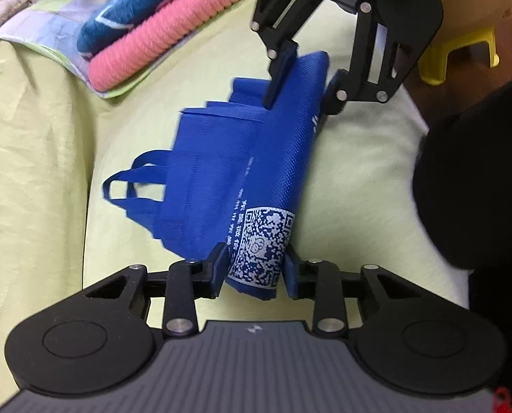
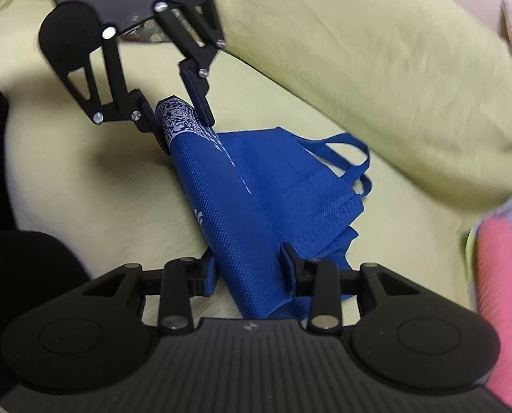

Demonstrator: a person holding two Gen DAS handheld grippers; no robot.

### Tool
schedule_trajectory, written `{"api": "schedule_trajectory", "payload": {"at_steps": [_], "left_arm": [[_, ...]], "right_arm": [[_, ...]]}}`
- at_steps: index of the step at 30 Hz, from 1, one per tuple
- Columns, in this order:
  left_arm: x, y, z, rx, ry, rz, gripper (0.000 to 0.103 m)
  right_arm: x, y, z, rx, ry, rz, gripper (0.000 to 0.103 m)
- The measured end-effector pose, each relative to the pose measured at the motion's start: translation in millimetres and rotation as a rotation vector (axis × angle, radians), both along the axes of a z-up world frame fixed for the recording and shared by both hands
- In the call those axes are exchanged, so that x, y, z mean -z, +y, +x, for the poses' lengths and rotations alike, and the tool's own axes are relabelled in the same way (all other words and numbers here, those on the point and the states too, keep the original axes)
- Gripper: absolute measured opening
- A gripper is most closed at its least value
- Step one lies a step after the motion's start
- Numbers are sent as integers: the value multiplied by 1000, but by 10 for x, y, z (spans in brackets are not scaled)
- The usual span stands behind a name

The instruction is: Fold shopping bag

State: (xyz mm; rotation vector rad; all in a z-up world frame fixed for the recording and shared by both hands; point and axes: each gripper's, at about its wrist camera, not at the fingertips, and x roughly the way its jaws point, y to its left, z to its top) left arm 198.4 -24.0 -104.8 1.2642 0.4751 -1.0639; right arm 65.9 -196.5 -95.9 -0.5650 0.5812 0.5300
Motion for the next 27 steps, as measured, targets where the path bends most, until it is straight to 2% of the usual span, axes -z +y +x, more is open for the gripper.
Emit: {"api": "schedule_trajectory", "payload": {"at_steps": [7,15,21,27], "left_arm": [[-75,-7,-80,-42,82,-18,36],[-154,-10,209,-129,157,-76,36],[-162,-26,319,-160,185,-99,37],[-159,-68,426,-197,203,-121,42]], "right_arm": [[-134,-238,50,17,174,143,33],[-206,-575,620,69,388,371,33],[-108,-795,707,112,515,536,33],[46,-1010,853,205,626,722,32]]}}
